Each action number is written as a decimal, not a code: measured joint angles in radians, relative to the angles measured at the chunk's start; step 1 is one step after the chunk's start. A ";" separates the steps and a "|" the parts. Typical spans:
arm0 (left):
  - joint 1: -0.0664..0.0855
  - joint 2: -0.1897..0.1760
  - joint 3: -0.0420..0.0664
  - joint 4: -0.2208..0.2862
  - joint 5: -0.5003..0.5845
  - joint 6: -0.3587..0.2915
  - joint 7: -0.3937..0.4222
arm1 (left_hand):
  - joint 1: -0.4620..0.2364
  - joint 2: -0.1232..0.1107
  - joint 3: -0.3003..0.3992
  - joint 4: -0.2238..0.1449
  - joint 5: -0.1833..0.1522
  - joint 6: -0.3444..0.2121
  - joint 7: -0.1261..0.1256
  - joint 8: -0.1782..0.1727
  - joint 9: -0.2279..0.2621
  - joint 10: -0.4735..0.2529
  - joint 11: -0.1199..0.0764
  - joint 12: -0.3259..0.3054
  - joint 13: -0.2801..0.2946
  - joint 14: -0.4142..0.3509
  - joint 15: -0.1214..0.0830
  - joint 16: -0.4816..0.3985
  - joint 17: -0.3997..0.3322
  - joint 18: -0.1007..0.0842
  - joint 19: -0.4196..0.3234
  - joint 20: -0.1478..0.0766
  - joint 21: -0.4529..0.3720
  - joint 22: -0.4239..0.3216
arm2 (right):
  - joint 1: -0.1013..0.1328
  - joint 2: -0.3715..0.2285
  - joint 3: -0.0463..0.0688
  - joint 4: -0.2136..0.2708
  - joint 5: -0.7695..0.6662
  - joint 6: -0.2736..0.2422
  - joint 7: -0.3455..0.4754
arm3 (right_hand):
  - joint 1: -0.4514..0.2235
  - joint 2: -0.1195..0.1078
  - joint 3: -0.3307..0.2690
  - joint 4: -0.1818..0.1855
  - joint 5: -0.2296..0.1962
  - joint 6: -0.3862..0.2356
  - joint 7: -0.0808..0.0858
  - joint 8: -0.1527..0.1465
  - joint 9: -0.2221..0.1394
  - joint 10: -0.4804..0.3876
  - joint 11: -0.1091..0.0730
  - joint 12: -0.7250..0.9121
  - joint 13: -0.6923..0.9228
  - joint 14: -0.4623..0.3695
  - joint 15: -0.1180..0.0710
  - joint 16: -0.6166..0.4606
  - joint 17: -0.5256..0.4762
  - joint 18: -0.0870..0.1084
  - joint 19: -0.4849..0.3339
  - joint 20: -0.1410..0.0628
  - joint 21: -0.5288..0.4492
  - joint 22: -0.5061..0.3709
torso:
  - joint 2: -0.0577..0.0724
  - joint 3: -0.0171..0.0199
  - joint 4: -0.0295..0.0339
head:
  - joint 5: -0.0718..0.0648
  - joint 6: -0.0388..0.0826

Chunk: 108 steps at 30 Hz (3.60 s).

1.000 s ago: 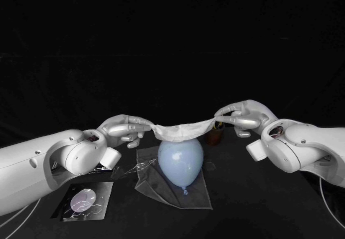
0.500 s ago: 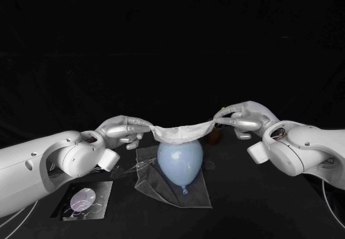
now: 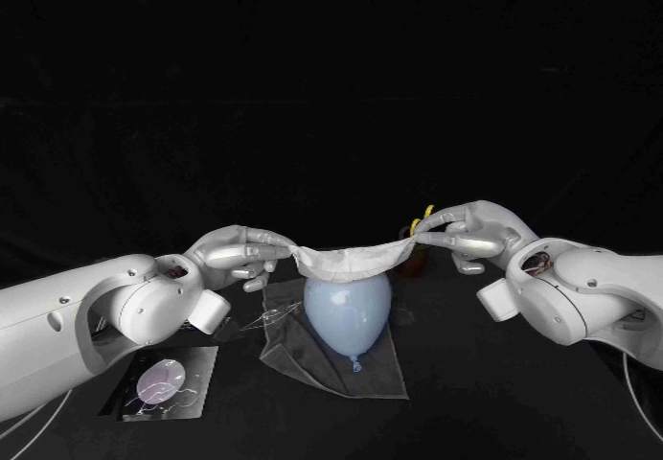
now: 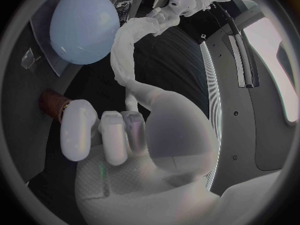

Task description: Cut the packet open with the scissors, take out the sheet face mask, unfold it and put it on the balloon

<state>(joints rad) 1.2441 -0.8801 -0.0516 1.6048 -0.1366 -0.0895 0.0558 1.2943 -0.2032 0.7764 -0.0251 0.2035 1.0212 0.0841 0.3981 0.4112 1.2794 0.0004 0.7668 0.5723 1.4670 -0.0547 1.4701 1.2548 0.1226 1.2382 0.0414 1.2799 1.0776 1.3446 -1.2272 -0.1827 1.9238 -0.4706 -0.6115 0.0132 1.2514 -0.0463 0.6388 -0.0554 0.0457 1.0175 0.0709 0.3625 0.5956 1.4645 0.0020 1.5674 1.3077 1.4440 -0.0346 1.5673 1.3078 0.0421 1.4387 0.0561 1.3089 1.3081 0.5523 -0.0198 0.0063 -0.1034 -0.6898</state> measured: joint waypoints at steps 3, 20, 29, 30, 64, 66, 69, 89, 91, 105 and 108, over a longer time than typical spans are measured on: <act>0.000 0.002 0.000 0.001 0.000 0.001 0.000 | 0.000 0.000 0.000 0.000 0.000 0.000 0.000 0.000 0.000 0.000 0.000 0.000 -0.001 0.000 0.000 0.000 0.000 0.000 0.000 0.000 0.000 0.001 | -0.003 0.009 -0.001 -0.011 0.000 0.000 0.000 | 0.000 0.000 -0.001 -0.001 -0.001 -0.001 -0.001 0.001 0.000 0.000 0.000 0.000 0.000 0.000 0.000 0.000 0.000 0.000 0.000 0.000 0.000 0.000 | 0.000 0.0000 -0.0005 | 0.001 -0.002; 0.004 0.008 0.002 0.001 0.010 0.015 0.008 | -0.001 -0.001 0.000 0.000 0.000 0.000 0.000 0.000 0.000 0.000 0.000 0.000 -0.004 -0.002 -0.002 0.000 -0.003 0.000 0.000 0.000 0.000 0.001 | -0.010 0.053 -0.002 -0.066 -0.002 0.002 -0.001 | 0.000 0.000 -0.001 -0.001 -0.003 -0.005 -0.001 0.001 0.000 0.000 0.000 0.000 0.000 0.000 0.000 -0.001 0.000 -0.005 -0.001 0.001 0.000 -0.001 | 0.000 -0.0001 -0.0001 | 0.002 0.000; 0.009 0.019 0.004 0.000 0.018 0.015 0.013 | 0.002 0.002 0.000 0.000 -0.003 0.002 0.002 -0.001 0.000 -0.002 0.002 0.000 -0.006 -0.002 -0.002 0.000 -0.003 0.000 0.000 0.000 0.000 -0.001 | -0.013 0.073 -0.002 -0.088 -0.002 0.002 -0.001 | 0.000 0.000 0.002 0.002 -0.003 -0.004 0.002 -0.001 0.000 0.000 0.000 -0.002 0.000 0.000 0.000 -0.001 0.000 -0.005 -0.002 0.002 0.000 0.000 | 0.000 0.0000 -0.0004 | 0.004 0.003; 0.010 0.021 0.004 0.000 0.018 0.015 0.013 | 0.002 0.002 0.000 0.000 -0.003 0.002 0.002 -0.002 0.000 -0.002 0.002 0.000 -0.006 -0.002 -0.002 -0.001 -0.004 0.000 0.000 0.000 0.000 -0.001 | -0.013 0.076 -0.002 -0.090 -0.003 0.002 -0.001 | 0.000 0.000 0.002 0.002 -0.001 -0.004 0.003 -0.001 0.000 0.000 0.000 -0.002 0.000 0.000 0.000 0.000 0.000 -0.005 -0.002 0.002 0.000 0.000 | 0.000 -0.0001 -0.0004 | 0.004 0.003; 0.068 0.101 0.008 -0.047 0.048 -0.036 0.022 | -0.002 0.006 0.000 0.000 0.000 0.000 0.000 -0.001 0.000 -0.004 0.004 0.000 -0.008 -0.002 -0.002 -0.002 -0.007 0.000 0.000 0.000 0.000 -0.002 | -0.024 0.169 -0.002 -0.198 -0.122 0.004 -0.001 | -0.023 -0.087 -0.108 -0.003 0.004 -0.251 0.111 -0.227 0.061 -0.186 0.089 -0.600 -0.049 -0.013 0.054 -0.187 -0.062 0.106 -0.324 0.062 -0.593 -0.014 | 0.000 0.0001 -0.0001 | 0.017 0.020; 0.069 0.105 0.008 -0.053 0.049 -0.038 0.022 | -0.002 0.006 0.000 0.000 0.001 0.000 0.000 -0.001 0.000 -0.004 0.004 0.000 -0.008 -0.002 -0.002 -0.003 -0.007 0.000 0.000 0.000 0.000 -0.002 | -0.024 0.166 -0.002 -0.201 -0.149 0.002 -0.002 | -0.017 -0.092 -0.112 -0.007 0.004 -0.253 0.111 -0.231 0.054 -0.193 0.089 -0.616 -0.061 -0.017 0.056 -0.194 -0.070 0.107 -0.328 0.064 -0.606 -0.020 | 0.000 0.0001 -0.0001 | 0.018 0.021; 0.069 0.111 0.008 -0.059 0.050 -0.040 0.022 | -0.002 0.006 0.000 0.000 0.001 0.000 0.000 -0.001 0.000 -0.004 0.004 0.000 -0.008 -0.002 -0.001 -0.003 -0.007 0.000 0.000 0.000 0.000 -0.002 | -0.021 0.161 -0.002 -0.204 -0.184 -0.002 -0.003 | 0.019 -0.081 -0.106 -0.015 0.004 -0.240 0.110 -0.231 0.045 -0.192 0.089 -0.608 -0.068 -0.016 0.055 -0.190 -0.061 0.112 -0.306 0.067 -0.583 -0.020 | -0.001 0.0002 -0.0001 | 0.019 0.022; 0.070 0.138 0.008 -0.084 0.058 -0.048 0.020 | -0.003 0.005 0.000 0.000 0.000 -0.002 -0.002 -0.001 0.000 -0.004 0.004 0.000 -0.009 0.000 0.000 -0.004 -0.007 0.000 0.000 0.000 0.000 -0.002 | -0.010 0.234 0.001 -0.110 -0.555 -0.077 -0.034 | -0.011 -0.104 -0.155 0.020 0.052 -0.031 0.055 -0.209 -0.012 -0.044 0.041 -0.347 0.001 0.024 0.018 -0.090 0.001 0.081 -0.138 0.032 -0.329 0.000 | 0.000 0.0018 -0.0005 | 0.015 0.031; 0.070 0.140 0.008 -0.086 0.058 -0.049 0.020 | -0.003 0.005 0.000 0.000 0.000 -0.002 -0.002 -0.002 0.001 -0.004 0.004 0.000 -0.009 0.000 0.000 -0.002 -0.007 0.000 0.000 0.000 0.000 -0.002 | -0.015 0.254 0.001 -0.104 -0.610 -0.094 -0.041 | -0.022 -0.113 -0.165 0.031 0.061 -0.017 0.050 -0.208 -0.019 -0.034 0.035 -0.326 0.002 0.019 0.013 -0.082 0.003 0.080 -0.124 0.030 -0.308 0.000 | 0.000 0.0013 -0.0003 | 0.014 0.032; 0.070 0.142 0.008 -0.093 0.061 -0.056 0.020 | -0.003 0.005 0.000 0.000 0.000 -0.003 -0.003 -0.003 0.022 -0.005 0.005 -0.004 -0.010 0.000 0.000 0.000 -0.008 0.000 0.000 0.000 0.000 -0.002 | -0.038 0.338 0.002 -0.100 -0.863 -0.218 -0.154 | -0.077 -0.163 -0.201 0.100 0.237 0.041 0.029 -0.200 -0.042 -0.005 0.019 -0.235 0.002 0.021 -0.003 -0.049 0.003 0.057 -0.076 0.012 -0.223 -0.001 | 0.001 0.0001 0.0003 | 0.015 0.029; 0.070 0.142 0.008 -0.094 0.061 -0.057 0.020 | -0.004 0.004 0.000 0.000 -0.001 0.000 0.000 -0.003 0.022 -0.005 0.005 -0.004 -0.010 0.000 0.000 0.000 -0.008 0.000 0.000 0.000 0.000 -0.002 | -0.041 0.353 0.002 -0.108 -0.890 -0.233 -0.178 | -0.084 -0.170 -0.207 0.106 0.245 0.041 0.029 -0.200 -0.043 -0.005 0.019 -0.235 0.001 0.021 -0.003 -0.048 0.002 0.057 -0.076 0.012 -0.223 -0.001 | 0.001 0.0000 0.0003 | 0.015 0.028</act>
<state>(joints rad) 1.3141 -0.7377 -0.0440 1.5104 -0.0758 -0.1460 0.0756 1.2904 -0.1992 0.7762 -0.0251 0.2030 1.0212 0.0845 0.3947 0.4334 1.2741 0.0057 0.7630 0.5625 1.4668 -0.0548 1.4704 1.2467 0.1226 1.2381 0.0415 1.2797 1.0758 1.3036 -0.8746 -0.1808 1.8160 -1.3609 -0.8443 -0.1647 1.1672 -0.2166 0.4318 0.0502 0.2903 1.0581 0.0996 0.1620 0.5523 1.4598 0.0215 1.3323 1.3091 1.4648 -0.0380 1.5189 1.3102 0.0988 1.3630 0.0683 1.0860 1.3073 0.5530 -0.0198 0.0066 -0.0888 -0.6617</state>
